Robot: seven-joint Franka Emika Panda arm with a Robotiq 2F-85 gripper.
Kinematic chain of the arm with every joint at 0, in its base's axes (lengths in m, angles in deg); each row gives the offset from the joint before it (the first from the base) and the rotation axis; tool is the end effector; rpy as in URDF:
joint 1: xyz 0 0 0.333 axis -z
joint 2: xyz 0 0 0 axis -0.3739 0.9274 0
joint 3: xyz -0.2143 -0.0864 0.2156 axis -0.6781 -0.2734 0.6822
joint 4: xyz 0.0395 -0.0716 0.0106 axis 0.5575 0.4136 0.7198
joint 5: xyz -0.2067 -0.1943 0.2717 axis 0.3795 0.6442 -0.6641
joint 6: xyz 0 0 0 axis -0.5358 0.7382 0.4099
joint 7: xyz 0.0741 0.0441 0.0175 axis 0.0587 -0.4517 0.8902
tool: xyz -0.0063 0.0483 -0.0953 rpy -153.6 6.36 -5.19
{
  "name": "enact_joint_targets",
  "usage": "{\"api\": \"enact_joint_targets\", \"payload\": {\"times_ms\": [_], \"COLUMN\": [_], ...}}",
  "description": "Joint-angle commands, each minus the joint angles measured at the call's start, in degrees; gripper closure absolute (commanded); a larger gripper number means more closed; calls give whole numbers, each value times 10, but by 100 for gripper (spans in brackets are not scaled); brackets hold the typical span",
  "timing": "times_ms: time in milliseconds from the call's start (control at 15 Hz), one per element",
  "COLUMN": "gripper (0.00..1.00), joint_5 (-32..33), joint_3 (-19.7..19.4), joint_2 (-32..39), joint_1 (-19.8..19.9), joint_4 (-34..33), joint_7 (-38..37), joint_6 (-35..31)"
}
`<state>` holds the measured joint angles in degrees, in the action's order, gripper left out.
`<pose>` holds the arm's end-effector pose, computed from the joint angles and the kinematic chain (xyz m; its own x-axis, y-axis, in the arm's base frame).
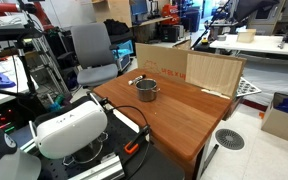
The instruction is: Put the marker in the silver pot
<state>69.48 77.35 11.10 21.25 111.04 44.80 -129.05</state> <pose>0.3539 -0.0086 0.5200 0.9960 0.0550 -0.0701 0.0492 -0.9953 -0.0829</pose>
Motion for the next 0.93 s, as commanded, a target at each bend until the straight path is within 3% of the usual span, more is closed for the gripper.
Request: {"api": "enact_joint_targets", "payload": {"times_ms": [0,333,867], "gripper": [0,0,0], "joint_5": [-9,-2,38], "joint_3": [27,70,100], "joint_2": [35,116,259], "joint_1": [-4,-20,-29], "joint_4": [-12,-39,-114], "joint_7": [-36,-77,-112], "joint_6": [-27,-82,-188]}}
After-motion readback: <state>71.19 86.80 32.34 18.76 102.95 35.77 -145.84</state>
